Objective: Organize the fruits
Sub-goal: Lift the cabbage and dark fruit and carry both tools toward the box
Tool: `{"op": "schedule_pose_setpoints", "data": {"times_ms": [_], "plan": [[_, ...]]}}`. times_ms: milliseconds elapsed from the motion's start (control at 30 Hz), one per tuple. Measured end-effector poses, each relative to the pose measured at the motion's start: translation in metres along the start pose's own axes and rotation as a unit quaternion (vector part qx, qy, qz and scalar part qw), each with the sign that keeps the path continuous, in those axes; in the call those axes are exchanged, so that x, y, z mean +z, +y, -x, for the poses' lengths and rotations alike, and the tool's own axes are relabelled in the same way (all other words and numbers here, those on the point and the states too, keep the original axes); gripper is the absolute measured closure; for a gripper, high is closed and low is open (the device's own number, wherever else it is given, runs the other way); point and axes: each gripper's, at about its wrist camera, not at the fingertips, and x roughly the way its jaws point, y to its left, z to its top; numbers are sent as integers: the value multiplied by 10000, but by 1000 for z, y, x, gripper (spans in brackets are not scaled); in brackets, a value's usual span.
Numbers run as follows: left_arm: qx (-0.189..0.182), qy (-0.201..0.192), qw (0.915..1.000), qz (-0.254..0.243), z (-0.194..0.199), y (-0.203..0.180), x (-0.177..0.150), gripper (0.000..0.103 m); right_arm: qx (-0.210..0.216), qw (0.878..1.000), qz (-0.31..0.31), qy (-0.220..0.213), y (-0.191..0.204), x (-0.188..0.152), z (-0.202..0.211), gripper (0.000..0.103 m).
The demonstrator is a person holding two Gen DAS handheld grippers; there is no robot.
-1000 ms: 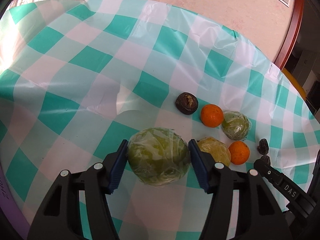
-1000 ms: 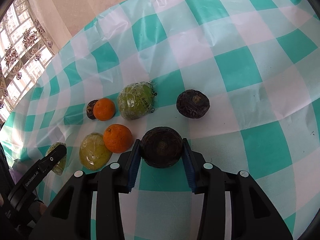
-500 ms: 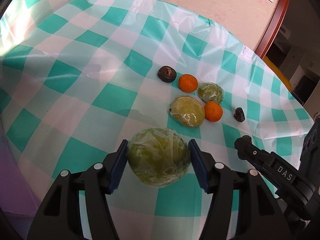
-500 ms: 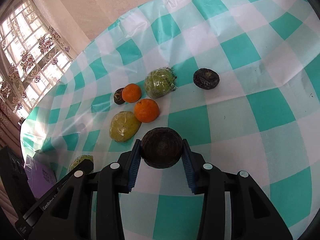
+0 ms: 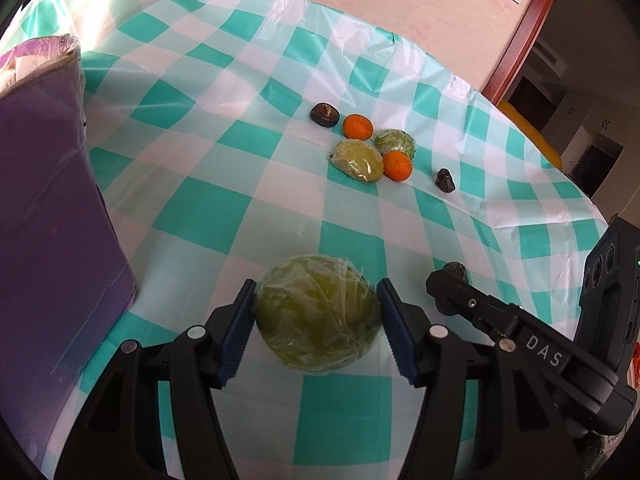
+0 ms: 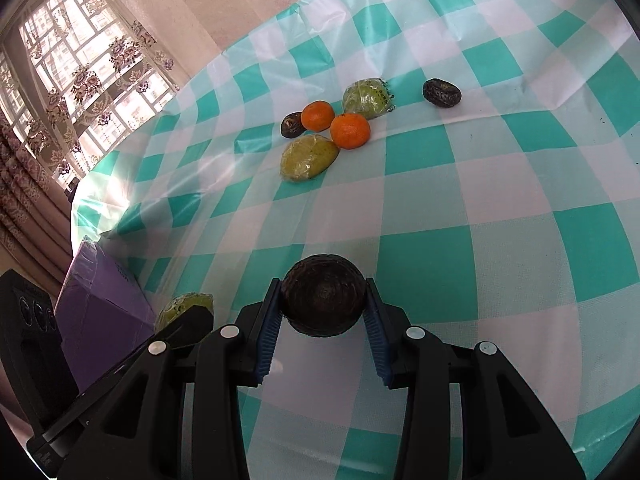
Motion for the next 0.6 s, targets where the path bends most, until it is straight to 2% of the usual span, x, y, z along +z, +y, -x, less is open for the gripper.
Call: {"op": "schedule_pose_setpoints", "data": {"times_ms": [267,600], "plan": [[78,-113,9999,93,26,14,-20,43,62,9983,556,155,25,-33,14,63],[124,-355,9993,-36,47,15,-33,42,22,9972,696,255,32,-51,23,63]]}}
